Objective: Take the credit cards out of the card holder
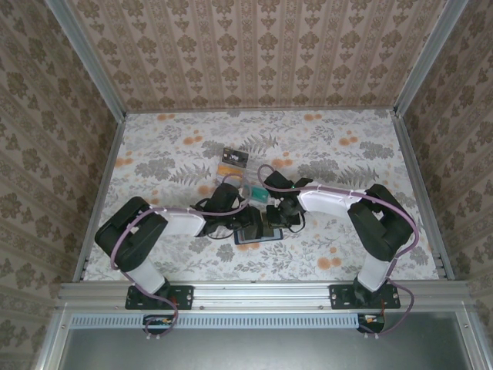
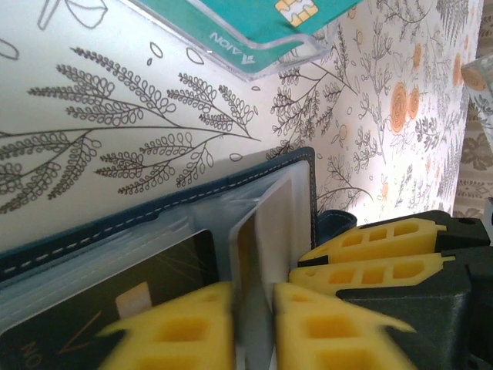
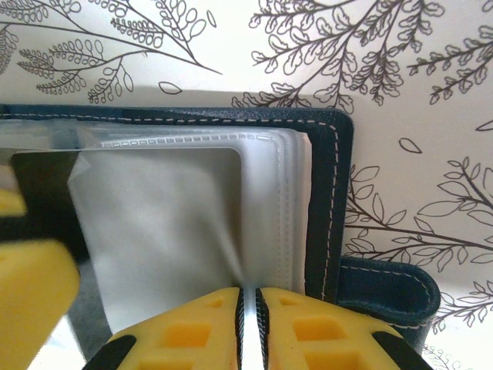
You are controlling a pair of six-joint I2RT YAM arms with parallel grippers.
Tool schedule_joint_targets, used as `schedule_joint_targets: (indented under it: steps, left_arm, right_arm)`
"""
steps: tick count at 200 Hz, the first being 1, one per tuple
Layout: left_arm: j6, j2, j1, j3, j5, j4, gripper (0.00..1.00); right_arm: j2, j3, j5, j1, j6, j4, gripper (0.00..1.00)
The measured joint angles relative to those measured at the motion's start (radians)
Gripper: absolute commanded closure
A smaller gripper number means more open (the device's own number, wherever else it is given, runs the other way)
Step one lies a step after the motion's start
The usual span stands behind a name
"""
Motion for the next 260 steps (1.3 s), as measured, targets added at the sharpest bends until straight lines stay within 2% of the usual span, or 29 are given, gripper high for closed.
schedule_joint_targets:
  steps: [50, 105, 148, 161, 208, 224, 260]
  left_arm:
    - [0.01, -0.003, 0.013, -0.002, 0.011, -0.01, 1.0]
    - [0.05, -0.103, 0.057, -0.008, 0.014, -0.124, 1.0]
    - [0.131, -0.28, 0.129, 0.009, -0.014, -0.335, 1.0]
    - [0.149, -0.327, 0.152, 0.028, -0.027, -0.396, 1.0]
    - [0.162, -0.438, 0.196, 0.13, -0.058, -0.509, 1.0]
    - [0.15, -0.444, 0.203, 0.172, -0.056, -0.513, 1.0]
    - [0.094, -0.444, 0.236, 0.241, -0.031, -0.494, 1.0]
  right_arm:
    - [0.0, 0.0, 0.0, 0.0, 0.0, 0.0, 0.82]
    - [-0.012, -0.013, 0.0, -0.003, 0.004, 0.018, 0.79]
    - [-0.093, -0.059, -0.022, -0.017, 0.016, 0.051, 0.61]
    - [-0.147, -0.066, -0.048, -0.03, 0.021, 0.061, 0.51]
    - [-0.312, -0.066, -0.193, -0.109, 0.064, 0.167, 0.24]
    - [-0.325, -0.066, -0.251, -0.131, 0.092, 0.22, 0.2]
    - [-0.325, -0.066, -0.367, -0.166, 0.199, 0.386, 0.2]
